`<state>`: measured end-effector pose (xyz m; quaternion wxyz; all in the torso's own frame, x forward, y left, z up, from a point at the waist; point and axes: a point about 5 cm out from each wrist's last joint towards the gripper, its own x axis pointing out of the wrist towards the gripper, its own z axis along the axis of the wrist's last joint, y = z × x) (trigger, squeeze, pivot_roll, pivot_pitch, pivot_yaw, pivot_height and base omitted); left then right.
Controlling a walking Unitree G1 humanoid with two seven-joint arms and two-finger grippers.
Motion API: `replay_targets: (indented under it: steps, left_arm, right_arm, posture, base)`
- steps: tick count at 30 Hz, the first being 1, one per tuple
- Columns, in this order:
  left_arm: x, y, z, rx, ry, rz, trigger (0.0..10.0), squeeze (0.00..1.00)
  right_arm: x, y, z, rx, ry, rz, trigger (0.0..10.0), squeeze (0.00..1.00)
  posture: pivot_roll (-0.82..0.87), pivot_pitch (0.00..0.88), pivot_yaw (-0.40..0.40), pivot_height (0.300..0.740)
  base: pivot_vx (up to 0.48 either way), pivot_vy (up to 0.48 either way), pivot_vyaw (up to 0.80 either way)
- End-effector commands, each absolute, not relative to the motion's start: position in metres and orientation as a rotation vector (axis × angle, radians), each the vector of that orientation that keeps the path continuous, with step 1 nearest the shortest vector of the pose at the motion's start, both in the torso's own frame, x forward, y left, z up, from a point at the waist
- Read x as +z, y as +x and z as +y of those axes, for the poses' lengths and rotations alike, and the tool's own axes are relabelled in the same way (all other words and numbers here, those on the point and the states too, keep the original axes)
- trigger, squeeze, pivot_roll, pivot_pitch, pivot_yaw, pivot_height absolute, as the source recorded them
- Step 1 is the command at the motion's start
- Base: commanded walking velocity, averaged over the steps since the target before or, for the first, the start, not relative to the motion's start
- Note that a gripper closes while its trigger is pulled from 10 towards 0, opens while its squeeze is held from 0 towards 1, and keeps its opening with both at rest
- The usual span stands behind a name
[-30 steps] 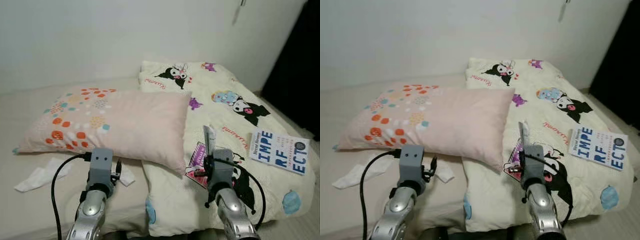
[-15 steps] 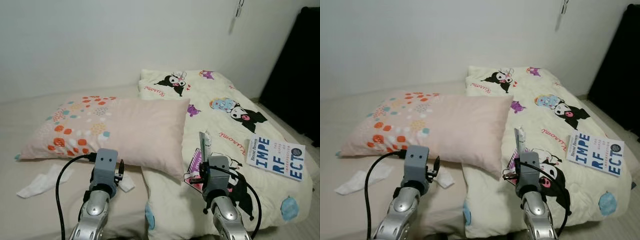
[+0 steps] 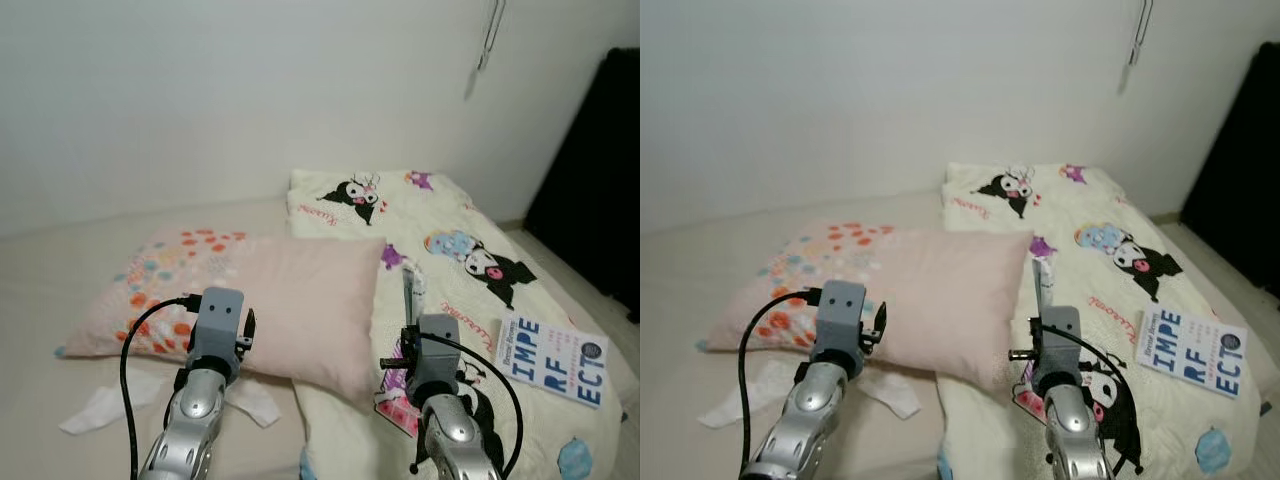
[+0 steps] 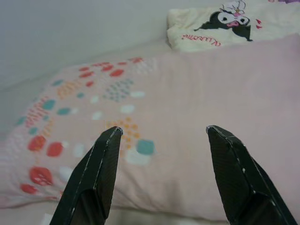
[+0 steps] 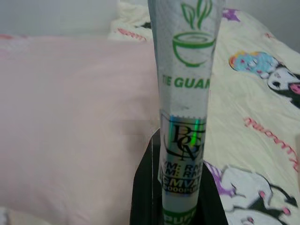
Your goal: Clean up the room
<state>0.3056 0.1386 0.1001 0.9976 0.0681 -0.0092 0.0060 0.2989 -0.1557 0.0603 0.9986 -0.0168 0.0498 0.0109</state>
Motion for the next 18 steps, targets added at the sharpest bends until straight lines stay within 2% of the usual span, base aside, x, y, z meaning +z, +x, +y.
replay_targets:
  steps: [1, 18]
  left_arm:
    - [0.097, 0.306, 0.142, 0.019, 0.145, -0.013, 10.0, 0.0]
    - [0.086, 0.297, 0.144, -0.008, 0.13, -0.014, 10.0, 0.0]
  right_arm:
    - [0.055, 0.296, -0.151, 0.031, -0.013, 0.123, 10.0, 0.0]
    - [0.049, 0.293, -0.136, 0.112, 0.037, 0.159, 10.0, 0.0]
  posture:
    - [0.01, 0.071, -0.002, 0.732]
    - [0.0, 0.057, -0.039, 0.74]
  base:
    - [0.0, 0.0, 0.0]
    - [0.0, 0.0, 0.0]
